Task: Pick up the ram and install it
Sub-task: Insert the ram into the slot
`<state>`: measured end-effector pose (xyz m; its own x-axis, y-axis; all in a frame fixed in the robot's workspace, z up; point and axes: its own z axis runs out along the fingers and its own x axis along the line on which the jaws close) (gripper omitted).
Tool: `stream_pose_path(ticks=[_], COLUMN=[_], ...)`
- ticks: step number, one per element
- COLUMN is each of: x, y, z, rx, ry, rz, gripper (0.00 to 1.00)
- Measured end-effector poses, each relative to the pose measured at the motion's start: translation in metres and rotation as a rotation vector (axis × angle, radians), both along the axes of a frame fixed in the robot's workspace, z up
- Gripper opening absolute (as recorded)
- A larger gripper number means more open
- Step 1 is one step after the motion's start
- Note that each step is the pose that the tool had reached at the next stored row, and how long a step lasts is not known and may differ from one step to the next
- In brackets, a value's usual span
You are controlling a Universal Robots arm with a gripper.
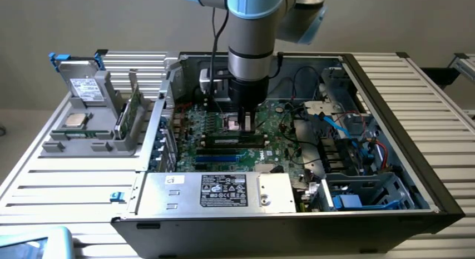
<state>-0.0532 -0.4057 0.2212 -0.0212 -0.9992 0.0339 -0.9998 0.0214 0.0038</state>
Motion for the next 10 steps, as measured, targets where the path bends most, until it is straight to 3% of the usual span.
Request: stream_pose_path(ticks=[4,5,6,10], x=[0.000,0.000,0.000,0.002], y=[0.0001,0.0000,0.0000,0.0000], z=[-0.0008,-0.0008,-0.0004,0.0129], rx=[0.0003,0.0001,0.0001,0.0001], ry=[-0.0012,-0.0013,-0.0012,-0.0009], rz=[0.000,0.000,0.000,0.000], gripper=[0.16,0.23,0.23,0.23])
